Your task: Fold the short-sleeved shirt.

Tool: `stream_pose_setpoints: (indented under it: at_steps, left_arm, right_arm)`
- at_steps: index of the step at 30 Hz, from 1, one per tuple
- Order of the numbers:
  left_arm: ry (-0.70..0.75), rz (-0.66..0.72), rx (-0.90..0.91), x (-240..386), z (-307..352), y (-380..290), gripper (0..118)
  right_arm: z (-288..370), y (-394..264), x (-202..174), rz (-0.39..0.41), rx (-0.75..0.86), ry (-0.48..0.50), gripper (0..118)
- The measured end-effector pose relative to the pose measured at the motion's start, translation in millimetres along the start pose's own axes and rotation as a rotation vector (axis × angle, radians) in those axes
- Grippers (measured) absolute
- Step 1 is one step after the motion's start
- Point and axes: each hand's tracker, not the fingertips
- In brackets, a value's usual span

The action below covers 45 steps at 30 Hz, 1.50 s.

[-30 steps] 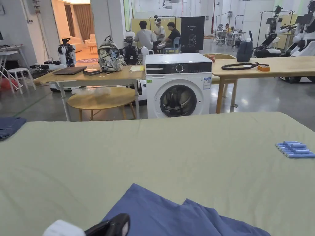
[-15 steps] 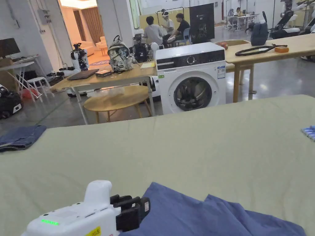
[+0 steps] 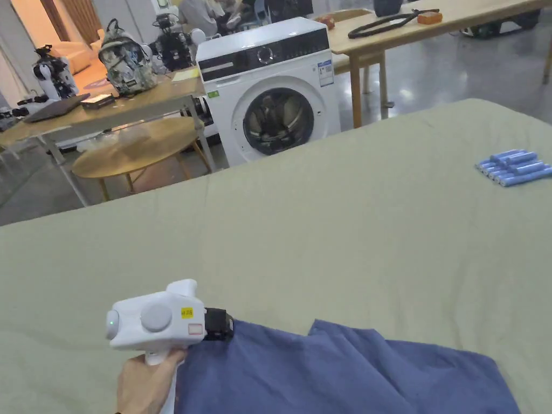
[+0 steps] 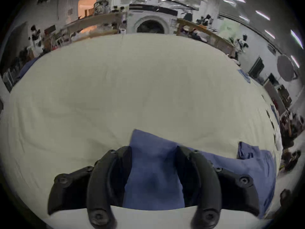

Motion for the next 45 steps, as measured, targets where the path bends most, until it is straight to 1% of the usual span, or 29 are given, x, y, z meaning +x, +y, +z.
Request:
stream_pose_setpoints:
  at_steps: [1, 2, 3, 4, 6, 7, 8, 9, 10, 12, 13, 15, 16, 17, 18, 19, 20, 21, 23, 25, 26, 30, 31, 33, 36, 39, 41, 42, 45]
  left_arm:
    - [0.042, -0.039, 0.005, 5, 2, 0, 47]
    - [0.053, -0.099, 0.02, 11, 9, -9, 34]
    - [0.023, -0.131, 0.015, 16, 10, -8, 14]
    - [0.007, -0.141, -0.008, 22, 8, -8, 0]
    - [0.085, -0.196, -0.006, 22, -1, -11, 0]
    - [0.1, -0.208, -0.011, 24, -5, -12, 0]
    - [0.102, -0.2, -0.013, 25, -7, -11, 0]
    - [0.103, -0.192, -0.012, 26, -7, -10, 0]
    - [0.105, -0.189, -0.014, 24, -7, -9, 0]
    - [0.096, -0.185, -0.017, 21, -7, -9, 0]
    - [0.09, -0.18, -0.016, 19, -7, -8, 0]
    - [0.074, -0.16, -0.015, 18, -5, -11, 0]
    - [0.067, -0.149, -0.012, 17, -5, -12, 0]
    - [0.062, -0.137, -0.009, 15, -5, -12, 0]
    - [0.054, -0.122, -0.003, 17, 1, -16, 0]
    - [0.041, -0.104, 0.004, 14, 4, -17, 0]
    - [0.016, -0.075, 0.022, 11, 11, -18, 0]
    - [-0.026, -0.056, 0.048, 5, 27, -20, 0]
    - [-0.073, -0.069, 0.195, -12, 71, -25, 0]
    - [-0.115, -0.043, 0.314, -29, 139, -39, 0]
    - [-0.127, -0.041, 0.372, -38, 169, -44, 0]
    - [-0.084, -0.094, 0.594, -47, 312, -78, 0]
    - [-0.052, -0.092, 0.62, -49, 340, -85, 0]
    - [-0.046, -0.104, 0.729, -54, 399, -97, 0]
    - [0.003, -0.101, 0.838, -75, 461, -102, 0]
    - [0.034, -0.069, 0.924, -65, 514, -106, 0]
    - [0.055, -0.044, 0.968, -67, 539, -104, 0]
    - [0.053, -0.035, 0.989, -82, 542, -98, 0]
    - [0.089, -0.03, 1.018, -79, 558, -81, 0]
  right_arm:
    - [-1, -3, 1, -0.003, -0.015, -0.009, 0]
    - [-3, -6, 1, -0.005, -0.039, -0.013, 0]
    - [-5, -8, 1, -0.005, -0.062, -0.008, 0]
    - [-7, -11, -2, -0.006, -0.082, 0.006, 0]
    - [-12, -14, -10, -0.025, -0.146, 0.028, 0]
    - [-15, -16, -15, -0.067, -0.156, -0.015, 7]
    - [-18, -18, -18, -0.111, -0.159, -0.02, 37]
    - [-22, -21, -19, -0.179, -0.16, 0.037, 61]
    - [-29, -22, -20, -0.246, -0.169, 0.095, 70]
    - [-41, -25, -23, -0.347, -0.17, 0.146, 70]
    - [-50, -27, -24, -0.367, -0.185, 0.162, 70]
    - [-72, -32, -28, -0.361, -0.241, 0.123, 68]
    - [-82, -36, -29, -0.353, -0.234, 0.107, 54]
    - [-87, -40, -28, -0.349, -0.228, 0.103, 10]
    - [-91, -44, -28, -0.34, -0.208, 0.077, 5]
    - [-91, -44, -27, -0.344, -0.212, 0.079, 5]
    - [-90, -43, -25, -0.357, -0.215, 0.108, 5]
    - [-82, -39, -26, -0.36, -0.198, 0.109, 5]
    - [-73, -29, -29, -0.334, -0.164, 0.123, 5]
    - [-64, -13, -34, -0.268, -0.105, 0.176, 5]
    - [-61, -2, -40, -0.224, -0.092, 0.191, 5]
    - [-42, 59, -80, 0.033, 0.044, 0.239, 5]
    - [-38, 73, -88, 0.074, 0.084, 0.255, 5]
    - [-31, 113, -105, 0.15, 0.146, 0.291, 5]
    - [-20, 169, -128, 0.23, 0.234, 0.334, 5]
    - [-10, 223, -153, 0.303, 0.317, 0.361, 5]
    - [-6, 255, -168, 0.322, 0.339, 0.394, 5]
    - [-3, 270, -178, 0.335, 0.358, 0.406, 5]
    - [-4, 310, -209, 0.412, 0.409, 0.367, 5]
